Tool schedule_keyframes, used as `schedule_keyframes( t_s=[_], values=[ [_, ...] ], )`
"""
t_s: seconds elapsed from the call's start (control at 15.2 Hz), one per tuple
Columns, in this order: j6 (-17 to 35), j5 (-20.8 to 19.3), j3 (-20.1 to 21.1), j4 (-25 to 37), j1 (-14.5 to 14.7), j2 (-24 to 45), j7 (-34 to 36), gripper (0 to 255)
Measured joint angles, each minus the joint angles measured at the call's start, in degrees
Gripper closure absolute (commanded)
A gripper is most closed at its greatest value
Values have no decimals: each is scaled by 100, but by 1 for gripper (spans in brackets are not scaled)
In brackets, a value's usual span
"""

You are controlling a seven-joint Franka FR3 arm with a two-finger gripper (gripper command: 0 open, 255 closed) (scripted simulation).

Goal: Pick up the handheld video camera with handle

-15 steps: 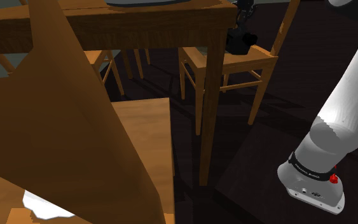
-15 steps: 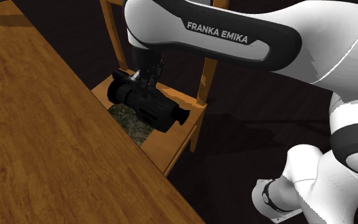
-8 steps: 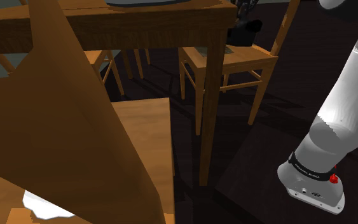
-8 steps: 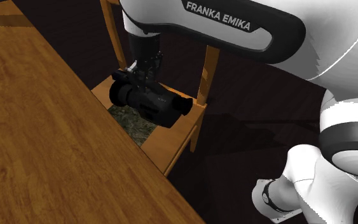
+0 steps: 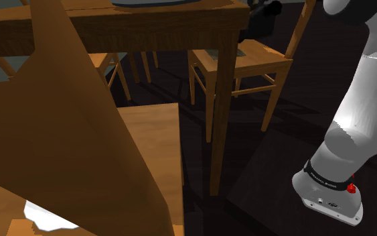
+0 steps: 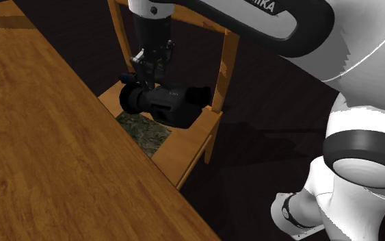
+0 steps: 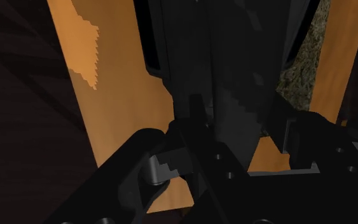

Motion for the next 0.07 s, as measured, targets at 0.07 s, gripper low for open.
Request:
schedule_keyframes(
  t_s=[0.07],
  values=[
    [-88,37,-8,152,-32,70,-5,255]
  ],
)
